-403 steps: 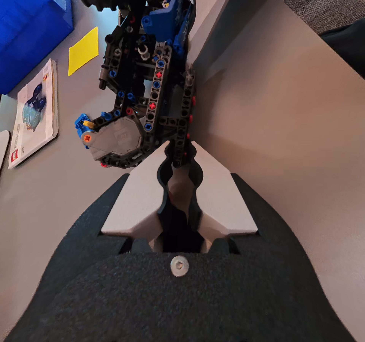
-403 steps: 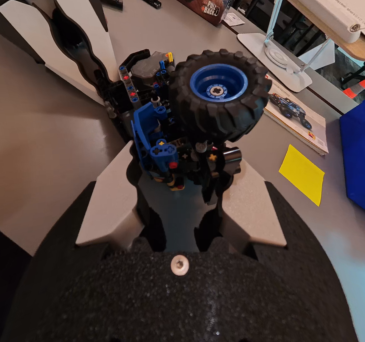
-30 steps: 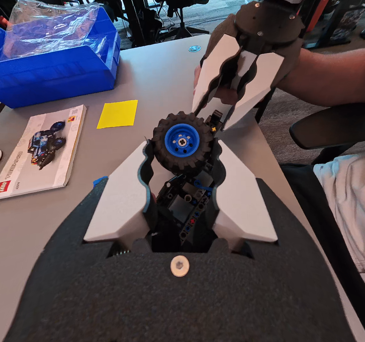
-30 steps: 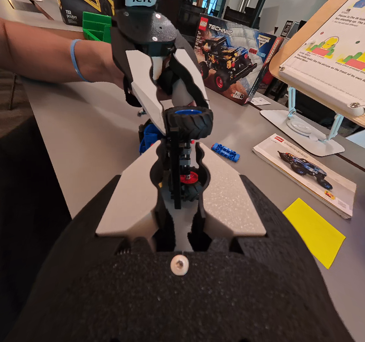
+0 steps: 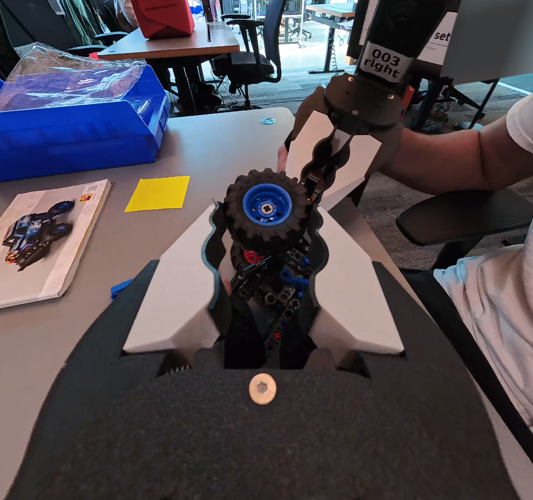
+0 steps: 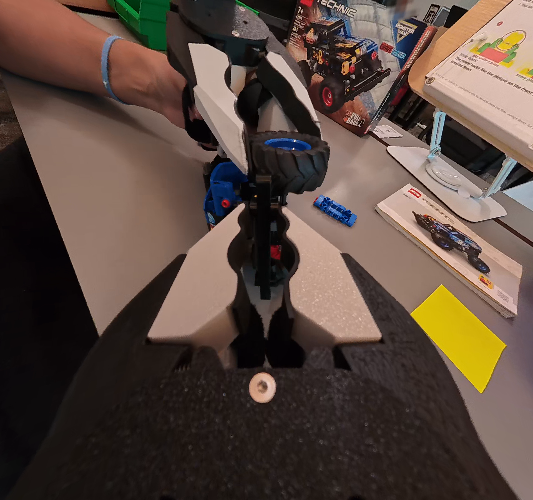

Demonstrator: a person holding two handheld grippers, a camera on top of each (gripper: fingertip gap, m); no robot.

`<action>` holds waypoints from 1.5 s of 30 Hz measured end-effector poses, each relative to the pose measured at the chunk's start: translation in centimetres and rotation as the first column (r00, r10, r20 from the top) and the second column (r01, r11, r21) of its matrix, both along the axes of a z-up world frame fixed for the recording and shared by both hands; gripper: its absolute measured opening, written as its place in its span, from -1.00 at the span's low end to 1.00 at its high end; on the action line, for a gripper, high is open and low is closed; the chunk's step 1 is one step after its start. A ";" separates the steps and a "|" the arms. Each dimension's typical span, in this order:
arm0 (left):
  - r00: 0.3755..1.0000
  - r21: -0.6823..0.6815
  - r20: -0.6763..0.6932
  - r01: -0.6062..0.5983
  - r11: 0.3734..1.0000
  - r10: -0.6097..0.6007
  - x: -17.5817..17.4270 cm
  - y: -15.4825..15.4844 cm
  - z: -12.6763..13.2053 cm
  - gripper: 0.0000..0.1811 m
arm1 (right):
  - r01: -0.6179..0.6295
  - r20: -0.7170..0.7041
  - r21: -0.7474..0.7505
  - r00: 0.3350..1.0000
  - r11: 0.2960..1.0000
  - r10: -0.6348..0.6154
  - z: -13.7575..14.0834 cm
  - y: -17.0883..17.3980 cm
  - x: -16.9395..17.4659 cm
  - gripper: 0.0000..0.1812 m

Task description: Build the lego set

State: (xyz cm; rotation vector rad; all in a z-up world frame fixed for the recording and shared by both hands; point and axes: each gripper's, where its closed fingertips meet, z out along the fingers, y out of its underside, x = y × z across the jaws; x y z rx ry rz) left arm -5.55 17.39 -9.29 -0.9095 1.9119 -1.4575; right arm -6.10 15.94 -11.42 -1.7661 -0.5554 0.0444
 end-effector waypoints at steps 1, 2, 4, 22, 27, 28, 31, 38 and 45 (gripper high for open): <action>1.000 0.002 0.005 -0.010 1.000 0.010 0.1 0.0 0.0 -0.38 | 0.004 -0.003 -0.001 1.000 1.000 -0.004 0.0 0.0 0.1 -0.82; 1.000 0.000 0.009 -0.019 1.000 0.018 0.1 0.1 0.0 -0.38 | 0.010 -0.010 0.000 1.000 1.000 -0.010 0.0 0.1 0.2 -0.82; 0.999 -0.008 0.014 -0.034 0.999 0.034 0.2 0.1 0.1 -0.38 | 0.016 -0.020 0.002 1.000 1.000 -0.016 0.0 0.1 0.3 -0.82; 0.982 0.134 0.150 -0.133 0.982 0.113 0.6 -0.5 0.5 -0.38 | -0.029 -0.109 -0.008 0.994 1.000 0.028 0.2 -0.4 0.2 -0.78; 0.965 0.246 0.237 -0.173 0.954 0.114 0.6 -1.0 0.4 -0.37 | -0.190 -0.543 -0.078 0.831 0.979 0.119 2.8 -1.4 0.8 -0.47; 0.960 0.266 0.253 -0.191 0.945 0.123 0.6 -1.0 0.4 -0.37 | -0.227 -0.602 -0.119 0.791 0.967 0.111 2.9 -1.3 0.7 -0.45; 0.940 0.306 0.307 -0.249 0.919 0.152 0.8 -0.6 0.4 -0.37 | -0.326 -0.704 -0.248 0.708 0.912 0.062 2.9 -0.4 0.4 -0.43; 0.944 0.221 0.287 -0.231 0.947 0.163 0.7 0.0 0.6 -0.36 | -0.508 -0.821 -0.400 0.568 0.763 -0.052 3.2 1.4 0.4 -0.61; 0.966 0.059 0.212 -0.166 0.984 0.150 0.7 0.7 0.7 -0.37 | -0.677 -0.966 -0.222 0.251 0.702 -0.063 3.7 2.2 0.4 -0.71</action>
